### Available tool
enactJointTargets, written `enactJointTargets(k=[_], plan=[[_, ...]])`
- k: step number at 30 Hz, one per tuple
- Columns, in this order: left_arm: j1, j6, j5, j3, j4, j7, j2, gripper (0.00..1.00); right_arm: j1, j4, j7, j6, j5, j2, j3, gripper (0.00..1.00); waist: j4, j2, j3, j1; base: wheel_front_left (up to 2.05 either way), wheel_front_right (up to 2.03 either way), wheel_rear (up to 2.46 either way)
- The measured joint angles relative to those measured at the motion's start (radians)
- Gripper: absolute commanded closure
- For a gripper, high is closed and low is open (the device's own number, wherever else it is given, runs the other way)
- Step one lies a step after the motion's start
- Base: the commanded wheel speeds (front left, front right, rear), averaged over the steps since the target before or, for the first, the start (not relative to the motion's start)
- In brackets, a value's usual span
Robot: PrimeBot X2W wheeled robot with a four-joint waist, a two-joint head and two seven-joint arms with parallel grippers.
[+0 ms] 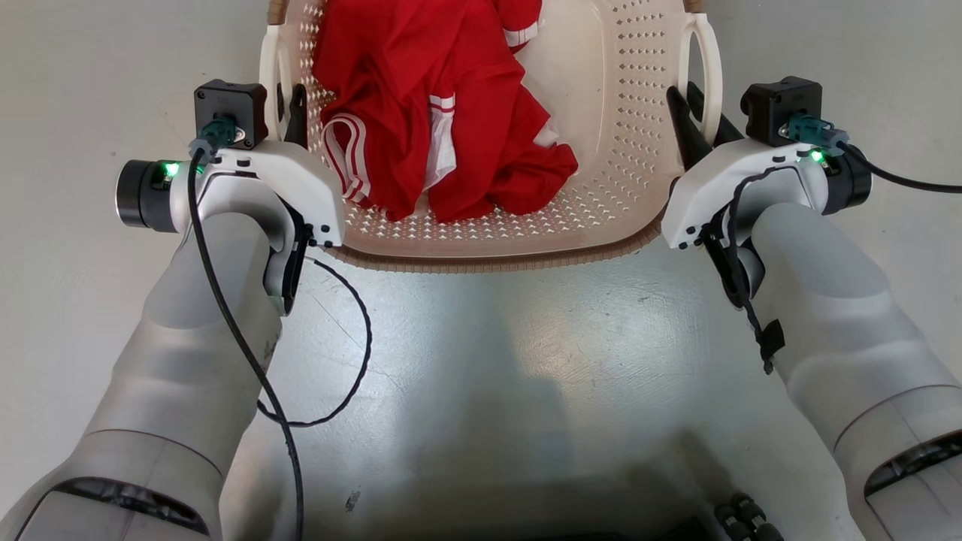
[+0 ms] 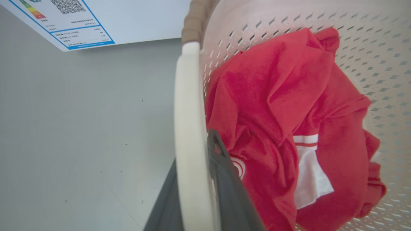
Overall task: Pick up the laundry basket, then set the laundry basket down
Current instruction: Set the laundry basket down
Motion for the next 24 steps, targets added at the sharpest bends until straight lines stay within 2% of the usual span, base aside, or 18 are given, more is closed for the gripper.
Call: enactJointTargets(k=[19,20,21,22,23,24], plan=[[-0.007,-0.022,0.063,0.058,0.022,0.000,-0.019,0.99,0.001,0.002,0.000,0.000,-0.001,0.001,-0.002,1.00,-0.004,0.0000,0.010,0.0000,0.00,0.00,0.00],[-0.007,-0.022,0.068,0.060,0.024,0.000,-0.019,0.67,0.001,0.003,0.000,0.000,-0.001,0.001,-0.004,0.71,-0.004,0.0000,0.011,-0.0001,0.00,0.00,0.00],[-0.007,-0.023,0.072,0.061,0.025,0.000,-0.020,0.67,0.001,0.006,0.000,0.000,-0.002,0.001,-0.004,0.58,-0.004,0.0000,0.012,-0.0001,0.00,0.00,0.00],[-0.009,-0.027,0.078,0.062,0.026,0.000,-0.019,0.37,0.001,0.009,0.000,0.006,-0.006,-0.001,-0.005,0.24,-0.004,0.0000,0.013,-0.0001,0.00,0.00,0.00],[-0.012,-0.031,0.081,0.063,0.026,0.000,-0.020,0.17,0.001,0.011,0.000,0.009,-0.009,0.000,-0.005,0.05,-0.003,0.0000,0.014,0.0000,0.00,0.00,0.00],[-0.016,-0.031,0.084,0.065,0.026,0.000,-0.022,0.17,0.000,0.011,0.000,0.009,-0.010,0.002,-0.006,0.00,-0.003,0.0000,0.014,-0.0001,0.00,0.00,0.00]])
